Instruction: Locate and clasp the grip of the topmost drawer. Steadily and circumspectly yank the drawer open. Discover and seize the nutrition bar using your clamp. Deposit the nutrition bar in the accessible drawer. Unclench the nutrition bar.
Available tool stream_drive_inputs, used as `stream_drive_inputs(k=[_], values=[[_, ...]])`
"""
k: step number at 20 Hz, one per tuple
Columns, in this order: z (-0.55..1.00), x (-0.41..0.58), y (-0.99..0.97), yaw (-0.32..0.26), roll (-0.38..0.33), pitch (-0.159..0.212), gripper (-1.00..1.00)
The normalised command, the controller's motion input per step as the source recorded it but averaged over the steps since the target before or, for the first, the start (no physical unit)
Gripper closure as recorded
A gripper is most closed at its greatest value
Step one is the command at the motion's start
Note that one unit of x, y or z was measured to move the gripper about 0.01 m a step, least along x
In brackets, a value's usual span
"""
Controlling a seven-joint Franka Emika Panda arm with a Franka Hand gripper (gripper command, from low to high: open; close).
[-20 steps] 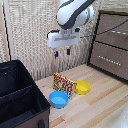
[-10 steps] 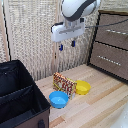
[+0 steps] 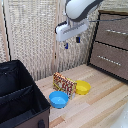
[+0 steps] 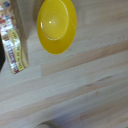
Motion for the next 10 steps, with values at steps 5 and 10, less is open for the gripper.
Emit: stream_drive_inputs(k=[5, 10], values=[[0.0, 0.008, -0.21, 0.078, -0.359, 0.0, -1.0], [0.0, 0.016, -0.2, 0.084, -0.351, -0.005, -1.0]])
